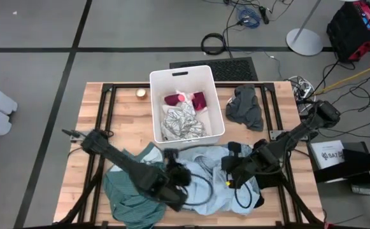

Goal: Sort clothes
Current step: Put the light blue shirt into the white laundry bin

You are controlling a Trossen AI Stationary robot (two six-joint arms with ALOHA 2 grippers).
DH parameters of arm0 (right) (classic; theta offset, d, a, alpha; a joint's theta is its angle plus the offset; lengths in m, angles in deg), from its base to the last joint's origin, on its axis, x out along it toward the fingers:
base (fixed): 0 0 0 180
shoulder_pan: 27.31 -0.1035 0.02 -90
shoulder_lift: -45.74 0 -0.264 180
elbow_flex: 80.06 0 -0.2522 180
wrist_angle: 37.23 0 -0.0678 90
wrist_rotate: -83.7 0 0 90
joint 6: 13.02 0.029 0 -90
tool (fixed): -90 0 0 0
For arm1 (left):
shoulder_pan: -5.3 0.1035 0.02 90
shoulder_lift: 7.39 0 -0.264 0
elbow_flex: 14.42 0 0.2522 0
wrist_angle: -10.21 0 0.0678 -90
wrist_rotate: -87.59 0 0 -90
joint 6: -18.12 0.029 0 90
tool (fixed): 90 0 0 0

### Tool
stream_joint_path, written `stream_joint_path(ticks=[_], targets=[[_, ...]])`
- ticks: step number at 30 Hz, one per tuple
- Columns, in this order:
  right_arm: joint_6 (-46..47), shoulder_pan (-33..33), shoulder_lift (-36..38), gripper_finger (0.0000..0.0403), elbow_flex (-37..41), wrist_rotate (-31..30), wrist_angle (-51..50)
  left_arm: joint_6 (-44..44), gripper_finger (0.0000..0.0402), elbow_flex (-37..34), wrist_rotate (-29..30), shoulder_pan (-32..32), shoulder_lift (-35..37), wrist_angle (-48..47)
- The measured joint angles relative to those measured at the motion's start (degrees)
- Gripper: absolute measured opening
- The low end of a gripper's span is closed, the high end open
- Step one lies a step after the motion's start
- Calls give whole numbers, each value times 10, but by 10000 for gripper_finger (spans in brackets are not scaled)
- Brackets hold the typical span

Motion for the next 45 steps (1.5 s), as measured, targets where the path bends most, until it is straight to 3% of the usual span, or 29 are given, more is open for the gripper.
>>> stream_joint_path(ticks=[5, 10, 19, 23, 26, 31, 33, 40, 45], targets=[[-43, 23, 2, 2, 0, 18, 22, -20, 0, -178, 0, 6, 104, 123], [-87, 43, 2, 41, 0, 33, 26, 27, 0, -308, -71, 15, 178, 320], [-130, 95, -35, 193, 0, 56, 24, 113, 0, -338, -147, 19, 186, 413], [-142, 117, -75, 219, 0, 82, 20, 128, 0, -357, -167, 20, 186, 450], [-142, 115, -82, 191, 0, 82, 23, 128, 0, -369, -175, 20, 186, 464], [-133, 102, -71, 52, 0, 81, 26, 128, 4, -369, -176, 20, 186, 466], [-127, 95, -62, 15, 0, 80, 26, 128, 5, -369, -176, 20, 186, 466], [-111, 64, -24, 4, -35, 50, 12, 132, 8, -369, -175, 20, 186, 477], [-141, 48, -16, 2, -66, 53, 85, 192, 9, -369, -185, 20, 186, 560]])
